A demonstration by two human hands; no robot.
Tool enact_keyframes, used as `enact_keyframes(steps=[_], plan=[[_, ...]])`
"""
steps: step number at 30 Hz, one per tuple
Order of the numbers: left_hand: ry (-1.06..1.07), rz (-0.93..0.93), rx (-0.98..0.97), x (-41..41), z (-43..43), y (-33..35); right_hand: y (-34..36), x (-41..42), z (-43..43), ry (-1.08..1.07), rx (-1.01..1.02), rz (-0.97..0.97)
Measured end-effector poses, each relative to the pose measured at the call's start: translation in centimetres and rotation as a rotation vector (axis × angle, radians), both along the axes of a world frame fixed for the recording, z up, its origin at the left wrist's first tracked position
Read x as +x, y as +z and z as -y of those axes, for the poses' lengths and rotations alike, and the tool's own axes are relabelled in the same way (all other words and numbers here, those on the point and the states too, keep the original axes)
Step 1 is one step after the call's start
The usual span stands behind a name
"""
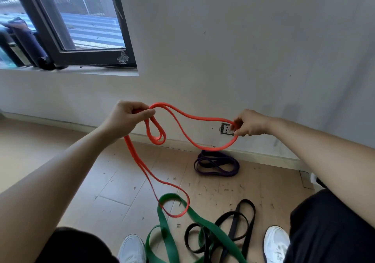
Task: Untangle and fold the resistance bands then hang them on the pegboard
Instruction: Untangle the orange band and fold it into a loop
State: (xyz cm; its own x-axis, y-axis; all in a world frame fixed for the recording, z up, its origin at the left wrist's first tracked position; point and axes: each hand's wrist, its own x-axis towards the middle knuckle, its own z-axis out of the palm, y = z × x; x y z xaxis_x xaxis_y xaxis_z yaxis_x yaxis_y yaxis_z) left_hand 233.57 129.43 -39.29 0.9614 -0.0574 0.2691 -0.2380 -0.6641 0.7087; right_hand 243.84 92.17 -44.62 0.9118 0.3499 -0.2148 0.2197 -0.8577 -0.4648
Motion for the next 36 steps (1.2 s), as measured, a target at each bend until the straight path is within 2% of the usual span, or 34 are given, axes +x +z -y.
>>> enact_keyframes(steps=[3,7,10,12,14,17,22,26,29,36], plan=[[-0.086,-0.018,0.023,-0.2,1.3,0.2,0.7,-0.9,-1.7,0.099,0.005,-0.073],[-0.22,-0.032,0.096,-0.3,3.6,0.4,4.0,-4.3,-6.4,0.233,0.385,-0.042],[-0.255,-0.04,0.142,-0.4,4.8,0.5,5.2,-6.0,-9.5,0.327,0.507,-0.068],[-0.238,-0.045,0.088,-0.4,5.0,0.8,4.8,-6.2,-10.4,0.341,0.528,-0.059],[-0.187,-0.06,-0.02,-0.3,4.7,1.2,4.1,-5.7,-10.2,0.323,0.478,-0.016],[-0.126,-0.1,-0.137,-0.3,3.4,1.6,2.9,-4.6,-9.2,0.304,0.294,0.005],[-0.003,0.018,-0.061,-0.1,0.9,2.2,-0.2,-2.7,-6.7,0.29,0.023,-0.047],[-0.042,0.031,-0.088,-0.3,1.1,2.0,-1.1,-2.0,-5.6,0.244,-0.023,-0.123],[-0.117,0.024,-0.095,-0.2,2.4,1.7,0.2,-2.8,-6.2,0.242,0.123,-0.171],[-0.22,0.106,-0.043,0.1,5.8,1.9,4.0,-5.7,-10.4,0.263,0.598,-0.021]])
